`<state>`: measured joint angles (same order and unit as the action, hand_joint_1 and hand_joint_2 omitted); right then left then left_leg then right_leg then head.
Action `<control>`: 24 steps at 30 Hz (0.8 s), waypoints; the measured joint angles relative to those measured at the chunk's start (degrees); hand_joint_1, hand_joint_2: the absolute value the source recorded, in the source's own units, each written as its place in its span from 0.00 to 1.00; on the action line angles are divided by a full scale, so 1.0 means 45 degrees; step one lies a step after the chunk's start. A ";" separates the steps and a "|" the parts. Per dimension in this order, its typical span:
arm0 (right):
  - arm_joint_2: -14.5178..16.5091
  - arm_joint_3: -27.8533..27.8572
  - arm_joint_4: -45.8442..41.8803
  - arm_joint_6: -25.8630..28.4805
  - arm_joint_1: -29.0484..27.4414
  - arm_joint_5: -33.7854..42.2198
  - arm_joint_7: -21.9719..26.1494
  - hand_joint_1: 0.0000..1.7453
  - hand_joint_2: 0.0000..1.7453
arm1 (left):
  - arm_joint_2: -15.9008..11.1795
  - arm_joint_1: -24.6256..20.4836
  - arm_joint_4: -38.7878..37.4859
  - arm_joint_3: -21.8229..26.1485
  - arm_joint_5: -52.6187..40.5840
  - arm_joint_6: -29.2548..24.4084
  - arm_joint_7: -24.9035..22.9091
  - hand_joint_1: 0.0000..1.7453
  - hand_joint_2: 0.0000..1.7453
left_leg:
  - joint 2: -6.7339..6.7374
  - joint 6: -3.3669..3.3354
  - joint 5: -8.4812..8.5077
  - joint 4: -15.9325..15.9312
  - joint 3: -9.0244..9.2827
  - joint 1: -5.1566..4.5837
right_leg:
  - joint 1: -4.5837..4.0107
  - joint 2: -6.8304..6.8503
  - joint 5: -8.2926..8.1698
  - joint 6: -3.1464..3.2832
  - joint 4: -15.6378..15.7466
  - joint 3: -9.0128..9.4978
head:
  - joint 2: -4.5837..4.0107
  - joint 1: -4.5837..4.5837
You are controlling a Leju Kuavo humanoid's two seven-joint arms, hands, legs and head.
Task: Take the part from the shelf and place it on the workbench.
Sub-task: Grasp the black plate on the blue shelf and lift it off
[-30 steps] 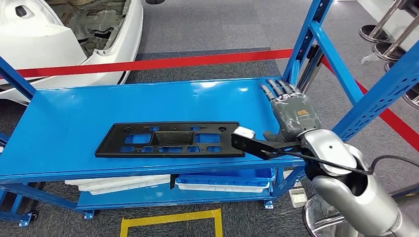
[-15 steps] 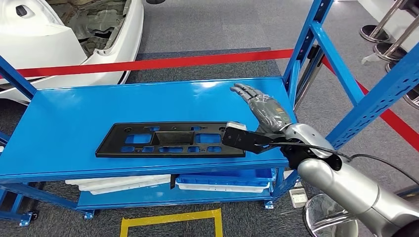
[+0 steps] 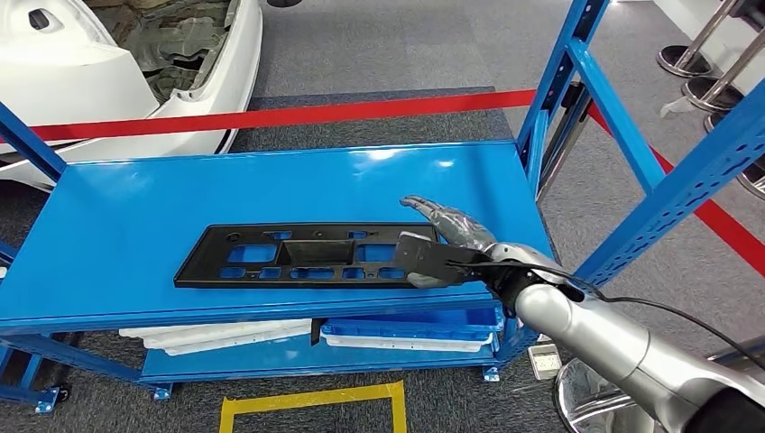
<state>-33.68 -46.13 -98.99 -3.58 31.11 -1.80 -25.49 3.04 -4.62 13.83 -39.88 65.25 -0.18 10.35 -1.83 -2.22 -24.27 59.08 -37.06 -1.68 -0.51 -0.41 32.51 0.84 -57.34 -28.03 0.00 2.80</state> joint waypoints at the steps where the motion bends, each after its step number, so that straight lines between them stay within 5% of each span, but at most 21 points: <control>1: 0.0029 -0.0159 0.0118 0.0002 0.0101 -0.0230 -0.0189 0.00 1.00 | 0.0000 0.0000 0.0005 -0.0061 0.0068 -0.0033 -0.0038 0.00 0.00 | 0.0000 0.0000 0.0000 0.0000 0.0000 0.0000 | 0.0000 0.0000 0.0000 0.0000 0.0000 0.0000 | 0.0000 0.0000; 13: 0.0208 -0.1224 0.1441 0.0091 0.0492 -0.3001 -0.1498 0.00 1.00 | -0.0005 -0.0007 0.0084 -0.0894 0.0826 -0.0178 -0.0025 0.00 0.00 | -0.0001 0.0000 0.0000 0.0000 0.0000 0.0001 | 0.0002 0.0000 0.0001 0.0001 0.0007 0.0001 | 0.0000 0.0000; 24: 0.0708 -0.1360 0.2562 0.0072 0.0608 -0.3236 -0.0810 0.00 1.00 | -0.0019 -0.0043 0.0089 -0.1308 0.1132 -0.0193 0.0011 0.00 0.00 | -0.0001 0.0000 0.0000 -0.0002 0.0001 0.0001 | -0.0002 0.0000 0.0000 0.0001 0.0008 0.0009 | 0.0000 0.0000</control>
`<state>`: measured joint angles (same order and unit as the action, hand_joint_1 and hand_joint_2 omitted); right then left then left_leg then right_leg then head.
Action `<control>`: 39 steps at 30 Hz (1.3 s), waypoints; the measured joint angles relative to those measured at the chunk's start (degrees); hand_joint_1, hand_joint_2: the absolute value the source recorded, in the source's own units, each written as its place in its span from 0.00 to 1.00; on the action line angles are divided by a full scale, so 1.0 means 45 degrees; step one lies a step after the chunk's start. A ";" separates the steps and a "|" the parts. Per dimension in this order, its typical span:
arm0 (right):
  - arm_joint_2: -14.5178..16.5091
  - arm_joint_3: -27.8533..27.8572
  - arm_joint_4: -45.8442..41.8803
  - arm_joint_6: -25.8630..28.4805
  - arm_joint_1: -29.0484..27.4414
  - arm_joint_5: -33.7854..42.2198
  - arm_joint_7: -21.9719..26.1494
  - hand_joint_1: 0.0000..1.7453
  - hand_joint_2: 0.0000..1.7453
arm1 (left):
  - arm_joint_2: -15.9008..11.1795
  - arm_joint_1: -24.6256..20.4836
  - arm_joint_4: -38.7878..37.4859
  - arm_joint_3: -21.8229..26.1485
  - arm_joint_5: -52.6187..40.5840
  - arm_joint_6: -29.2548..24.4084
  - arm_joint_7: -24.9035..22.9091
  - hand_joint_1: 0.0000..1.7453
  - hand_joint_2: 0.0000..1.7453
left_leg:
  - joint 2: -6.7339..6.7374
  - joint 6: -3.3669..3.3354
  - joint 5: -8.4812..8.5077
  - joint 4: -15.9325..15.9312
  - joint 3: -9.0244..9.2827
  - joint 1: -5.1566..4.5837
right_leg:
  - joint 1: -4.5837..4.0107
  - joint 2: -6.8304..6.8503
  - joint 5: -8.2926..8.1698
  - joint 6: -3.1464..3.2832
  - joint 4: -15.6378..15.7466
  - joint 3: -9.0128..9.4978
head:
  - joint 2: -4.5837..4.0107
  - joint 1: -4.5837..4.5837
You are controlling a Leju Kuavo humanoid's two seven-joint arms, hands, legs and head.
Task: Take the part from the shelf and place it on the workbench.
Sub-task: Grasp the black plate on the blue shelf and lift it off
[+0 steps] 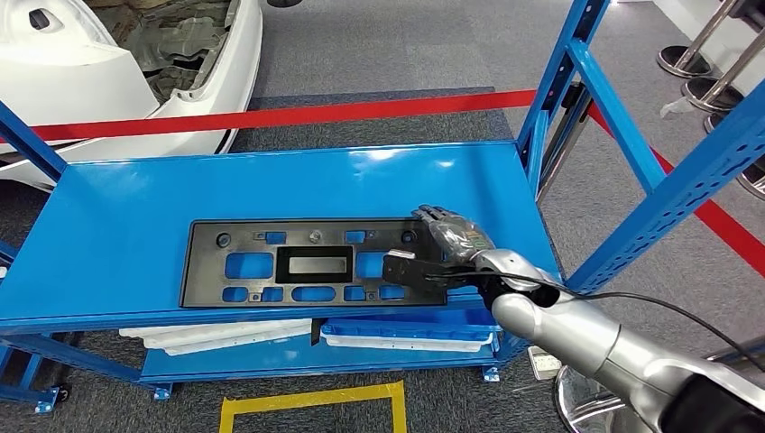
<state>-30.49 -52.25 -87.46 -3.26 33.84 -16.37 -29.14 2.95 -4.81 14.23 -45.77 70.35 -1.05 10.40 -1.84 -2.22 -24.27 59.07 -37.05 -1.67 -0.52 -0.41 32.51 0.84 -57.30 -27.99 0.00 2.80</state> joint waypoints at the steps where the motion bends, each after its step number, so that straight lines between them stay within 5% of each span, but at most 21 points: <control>1: 0.0132 -0.0034 0.0205 0.0016 0.0073 -0.0010 0.0170 0.00 1.00 | 0.0000 -0.0010 -0.0001 -0.0033 0.0044 -0.0013 0.0023 0.00 0.00 | 0.0000 0.0000 0.0000 0.0000 0.0000 0.0000 | -0.0001 0.0000 0.0000 0.0000 0.0000 0.0000 | 0.0000 0.0000; 10: 0.1301 -0.0368 0.2089 0.0323 0.0902 -0.0017 0.0849 0.00 1.00 | -0.0035 -0.0055 -0.0002 -0.0295 0.0362 -0.0153 0.0260 0.00 0.00 | 0.0001 0.0001 0.0001 0.0000 0.0007 0.0012 | -0.0003 0.0000 0.0000 0.0001 0.0001 0.0003 | 0.0000 0.0000; 24: 0.1200 0.0343 0.2301 0.1437 0.0970 0.0133 0.0408 0.00 1.00 | -0.0138 -0.0022 -0.0005 -0.0504 0.0654 -0.0155 0.0431 0.00 0.00 | 0.0002 0.0000 0.0001 0.0011 0.0007 0.0010 | 0.0003 -0.0004 -0.0002 -0.0001 0.0008 0.0006 | 0.0000 0.0000; 39: 0.0314 0.1652 -0.2280 0.1697 0.1068 -0.0166 0.0054 0.00 1.00 | -0.0248 -0.0024 -0.0005 -0.0675 0.1088 -0.0138 0.0854 0.00 0.00 | 0.0006 0.0000 -0.0001 0.0013 0.0009 0.0014 | 0.0000 -0.0016 -0.0001 0.0000 0.0010 0.0004 | 0.0000 0.0000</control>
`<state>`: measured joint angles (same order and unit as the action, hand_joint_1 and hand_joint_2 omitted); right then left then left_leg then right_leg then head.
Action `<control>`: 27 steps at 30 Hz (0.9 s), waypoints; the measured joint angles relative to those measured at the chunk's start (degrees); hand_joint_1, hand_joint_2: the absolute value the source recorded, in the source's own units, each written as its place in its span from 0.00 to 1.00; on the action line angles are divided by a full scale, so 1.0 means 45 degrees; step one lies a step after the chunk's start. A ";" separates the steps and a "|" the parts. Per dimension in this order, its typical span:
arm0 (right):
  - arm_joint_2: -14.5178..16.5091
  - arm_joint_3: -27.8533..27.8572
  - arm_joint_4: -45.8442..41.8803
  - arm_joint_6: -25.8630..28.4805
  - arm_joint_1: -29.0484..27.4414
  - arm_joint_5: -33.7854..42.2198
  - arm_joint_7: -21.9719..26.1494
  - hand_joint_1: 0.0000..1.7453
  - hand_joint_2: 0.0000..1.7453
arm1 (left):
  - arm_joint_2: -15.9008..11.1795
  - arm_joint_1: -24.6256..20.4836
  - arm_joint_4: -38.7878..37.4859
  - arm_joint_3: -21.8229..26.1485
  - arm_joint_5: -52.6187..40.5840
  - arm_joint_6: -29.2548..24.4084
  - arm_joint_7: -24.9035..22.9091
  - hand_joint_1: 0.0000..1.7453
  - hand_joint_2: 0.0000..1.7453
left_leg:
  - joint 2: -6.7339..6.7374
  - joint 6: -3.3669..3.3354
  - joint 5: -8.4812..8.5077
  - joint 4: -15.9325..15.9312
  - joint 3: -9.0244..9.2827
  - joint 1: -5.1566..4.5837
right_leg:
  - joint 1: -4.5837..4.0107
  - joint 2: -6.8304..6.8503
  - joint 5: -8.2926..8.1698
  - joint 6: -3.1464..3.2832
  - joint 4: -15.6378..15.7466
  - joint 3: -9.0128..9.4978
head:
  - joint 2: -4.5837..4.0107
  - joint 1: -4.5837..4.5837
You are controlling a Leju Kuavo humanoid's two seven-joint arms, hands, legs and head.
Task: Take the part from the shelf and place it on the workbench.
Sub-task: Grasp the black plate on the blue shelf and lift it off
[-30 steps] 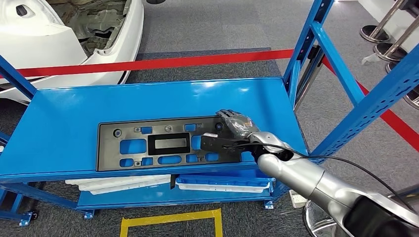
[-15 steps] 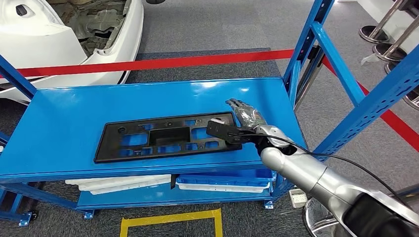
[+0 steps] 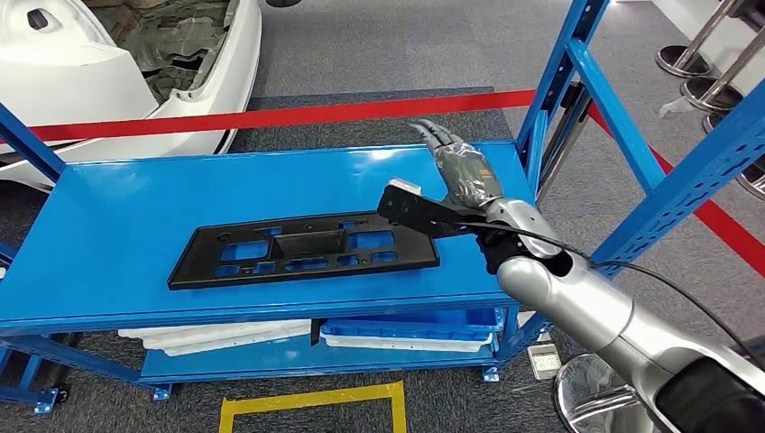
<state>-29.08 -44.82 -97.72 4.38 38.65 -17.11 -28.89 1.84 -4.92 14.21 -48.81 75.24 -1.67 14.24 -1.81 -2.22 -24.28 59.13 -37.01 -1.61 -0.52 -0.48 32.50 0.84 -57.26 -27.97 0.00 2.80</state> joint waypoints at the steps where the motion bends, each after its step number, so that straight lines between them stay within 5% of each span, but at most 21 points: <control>1: 0.0001 -0.0008 -0.0188 -0.0047 -0.0002 -0.0034 0.0057 0.00 1.00 | 0.0000 -0.0004 0.0000 -0.0032 0.0016 0.0006 0.0004 0.00 0.00 | 0.0000 0.0000 0.0000 -0.0001 0.0000 0.0001 | 0.0000 0.0000 0.0000 0.0000 0.0000 0.0000 | 0.0000 0.0000; 11: 0.0496 -0.0757 -0.0432 -0.1622 0.0239 0.1601 0.0507 0.00 1.00 | 0.0000 -0.0027 0.0013 -0.0280 0.0273 -0.0017 -0.0133 0.00 0.00 | -0.0002 0.0006 -0.0004 -0.0012 -0.0003 0.0001 | -0.0011 0.0008 0.0002 0.0002 -0.0001 0.0008 | 0.0002 -0.0001; 27: 0.0958 -0.2250 0.2003 -0.1681 0.0338 0.3475 0.0091 0.00 1.00 | 0.0000 -0.0169 0.0034 -0.0924 0.0590 -0.0080 -0.0499 0.00 0.00 | -0.0011 0.0008 -0.0005 -0.0010 -0.0005 0.0000 | -0.0008 0.0019 0.0005 0.0006 0.0003 0.0009 | 0.0000 0.0000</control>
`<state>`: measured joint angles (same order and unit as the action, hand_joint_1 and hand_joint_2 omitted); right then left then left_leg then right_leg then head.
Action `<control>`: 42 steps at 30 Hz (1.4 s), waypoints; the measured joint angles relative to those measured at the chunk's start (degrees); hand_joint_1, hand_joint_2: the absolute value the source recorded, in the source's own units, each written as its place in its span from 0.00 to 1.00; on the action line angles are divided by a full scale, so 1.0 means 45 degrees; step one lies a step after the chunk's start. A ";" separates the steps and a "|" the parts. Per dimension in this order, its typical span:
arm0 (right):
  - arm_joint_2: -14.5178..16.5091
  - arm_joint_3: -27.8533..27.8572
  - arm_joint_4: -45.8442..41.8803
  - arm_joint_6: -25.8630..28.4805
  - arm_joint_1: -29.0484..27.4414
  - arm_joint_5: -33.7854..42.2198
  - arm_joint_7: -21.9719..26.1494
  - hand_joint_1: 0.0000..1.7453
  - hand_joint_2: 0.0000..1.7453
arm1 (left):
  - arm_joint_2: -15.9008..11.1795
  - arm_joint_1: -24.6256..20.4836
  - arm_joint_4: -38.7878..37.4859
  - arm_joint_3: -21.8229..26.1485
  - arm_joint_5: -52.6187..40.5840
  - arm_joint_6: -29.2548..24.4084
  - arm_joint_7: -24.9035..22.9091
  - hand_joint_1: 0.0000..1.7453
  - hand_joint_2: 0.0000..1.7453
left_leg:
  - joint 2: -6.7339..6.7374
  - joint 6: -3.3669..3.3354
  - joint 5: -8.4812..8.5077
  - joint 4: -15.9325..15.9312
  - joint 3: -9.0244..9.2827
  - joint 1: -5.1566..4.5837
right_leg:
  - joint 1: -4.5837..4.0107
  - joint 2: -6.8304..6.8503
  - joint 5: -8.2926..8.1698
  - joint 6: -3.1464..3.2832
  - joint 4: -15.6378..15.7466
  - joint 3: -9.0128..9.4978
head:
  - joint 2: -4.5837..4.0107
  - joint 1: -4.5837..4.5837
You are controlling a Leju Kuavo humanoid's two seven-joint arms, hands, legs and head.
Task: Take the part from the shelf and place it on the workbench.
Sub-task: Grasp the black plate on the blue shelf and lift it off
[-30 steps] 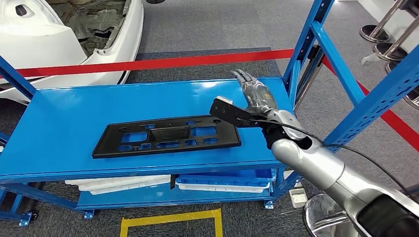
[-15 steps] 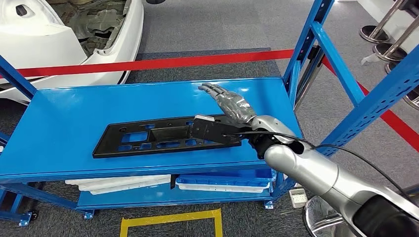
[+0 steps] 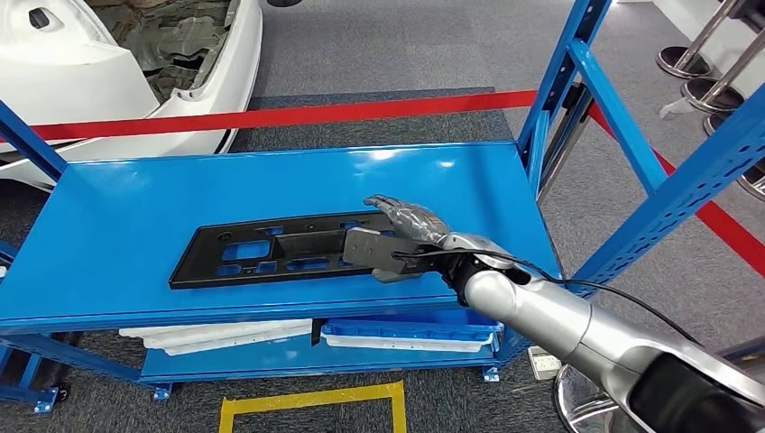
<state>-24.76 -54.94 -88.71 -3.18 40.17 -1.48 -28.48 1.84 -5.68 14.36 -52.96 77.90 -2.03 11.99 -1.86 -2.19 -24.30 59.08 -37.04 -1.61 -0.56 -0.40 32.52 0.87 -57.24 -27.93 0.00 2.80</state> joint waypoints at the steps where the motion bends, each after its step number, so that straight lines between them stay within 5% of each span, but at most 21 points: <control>1: 0.0001 -0.0050 0.0100 -0.0034 0.0020 0.0035 -0.0035 0.00 1.00 | 0.0000 -0.0001 0.0000 -0.0029 0.0017 -0.0001 0.0001 0.00 0.00 | 0.0000 0.0000 0.0000 0.0000 0.0000 0.0000 | 0.0000 0.0000 0.0000 0.0000 0.0000 0.0000 | 0.0000 0.0000; 28: 0.0659 -0.1841 0.2255 -0.1231 0.1011 0.0059 -0.0268 0.00 1.00 | 0.0000 0.0002 0.0000 -0.0183 0.0428 0.0018 0.0052 0.00 0.00 | 0.0000 0.0004 -0.0002 -0.0002 0.0000 0.0002 | -0.0001 0.0000 0.0003 0.0004 0.0000 -0.0001 | 0.0001 0.0000; 42: 0.0675 -0.2108 0.2808 -0.0929 0.1002 -0.2348 -0.0272 0.00 1.00 | 0.0000 0.0003 0.0000 -0.0471 0.0719 0.0006 0.0141 0.00 0.00 | 0.0001 0.0004 -0.0002 0.0002 0.0001 0.0002 | 0.0003 -0.0003 0.0002 0.0003 0.0000 -0.0002 | 0.0001 0.0000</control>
<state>-21.73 -64.43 -76.07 -7.37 44.67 -12.04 -29.71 1.84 -5.67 14.36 -55.08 81.13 -2.01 12.63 -1.86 -2.17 -24.31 59.09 -37.03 -1.60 -0.55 -0.41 32.53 0.88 -57.24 -27.94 0.01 2.80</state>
